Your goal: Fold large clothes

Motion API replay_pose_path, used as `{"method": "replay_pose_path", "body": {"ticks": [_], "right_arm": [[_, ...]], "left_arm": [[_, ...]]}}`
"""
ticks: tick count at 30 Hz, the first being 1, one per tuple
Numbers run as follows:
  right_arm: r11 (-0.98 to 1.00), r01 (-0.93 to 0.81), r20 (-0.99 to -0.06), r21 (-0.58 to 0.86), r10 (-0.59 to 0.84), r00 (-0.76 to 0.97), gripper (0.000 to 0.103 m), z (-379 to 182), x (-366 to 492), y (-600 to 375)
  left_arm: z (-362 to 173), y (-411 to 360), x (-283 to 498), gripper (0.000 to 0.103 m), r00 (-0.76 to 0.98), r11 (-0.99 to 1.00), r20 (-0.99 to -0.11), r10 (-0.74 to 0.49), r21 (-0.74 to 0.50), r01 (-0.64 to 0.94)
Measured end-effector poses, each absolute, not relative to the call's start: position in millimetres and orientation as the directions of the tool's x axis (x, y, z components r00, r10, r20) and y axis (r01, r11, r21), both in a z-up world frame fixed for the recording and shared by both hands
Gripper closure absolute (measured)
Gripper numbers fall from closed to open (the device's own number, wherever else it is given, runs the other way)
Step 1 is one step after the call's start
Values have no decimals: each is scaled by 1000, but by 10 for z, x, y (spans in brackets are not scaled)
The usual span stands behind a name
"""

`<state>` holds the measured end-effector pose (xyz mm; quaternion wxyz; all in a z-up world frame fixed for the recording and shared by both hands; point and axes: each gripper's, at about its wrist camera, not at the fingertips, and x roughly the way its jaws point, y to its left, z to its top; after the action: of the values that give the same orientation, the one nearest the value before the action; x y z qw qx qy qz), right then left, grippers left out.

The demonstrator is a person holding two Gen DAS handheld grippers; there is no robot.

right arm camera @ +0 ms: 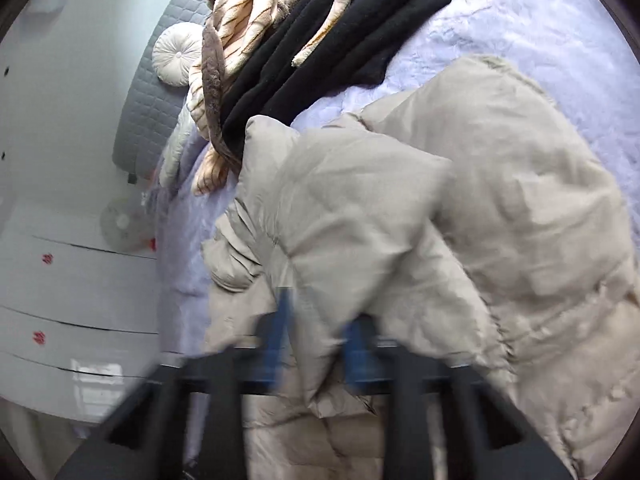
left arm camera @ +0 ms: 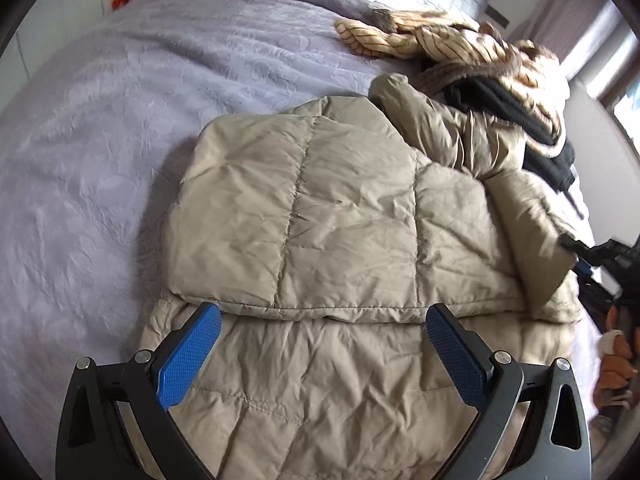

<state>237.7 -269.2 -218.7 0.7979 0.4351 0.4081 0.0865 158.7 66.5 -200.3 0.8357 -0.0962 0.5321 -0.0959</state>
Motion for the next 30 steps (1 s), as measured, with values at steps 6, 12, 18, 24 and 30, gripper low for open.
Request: {"method": "replay_pose_path", "body": {"ticks": [6, 12, 18, 24, 30], "right_arm": [[816, -75, -624, 573, 494, 606, 95, -1748, 2490, -1813], [927, -251, -798, 280, 370, 477, 87, -1987, 2388, -953], [928, -174, -818, 331, 374, 437, 34, -2109, 2107, -1417], [879, 103, -810, 465, 376, 450, 34, -2242, 1860, -2581], [735, 315, -756, 600, 394, 522, 34, -2398, 1807, -3418]], "left_arm": [[-1910, 852, 1637, 0, 454, 926, -817, -356, -375, 51], [-1778, 905, 1724, 0, 479, 876, -750, -456, -474, 91], [-1802, 620, 1899, 0, 417, 824, -719, -556, -543, 161], [-2057, 201, 2144, 0, 321, 809, -743, -587, -557, 188], [-2269, -47, 2294, 74, 237, 832, -797, -555, -532, 161]]}}
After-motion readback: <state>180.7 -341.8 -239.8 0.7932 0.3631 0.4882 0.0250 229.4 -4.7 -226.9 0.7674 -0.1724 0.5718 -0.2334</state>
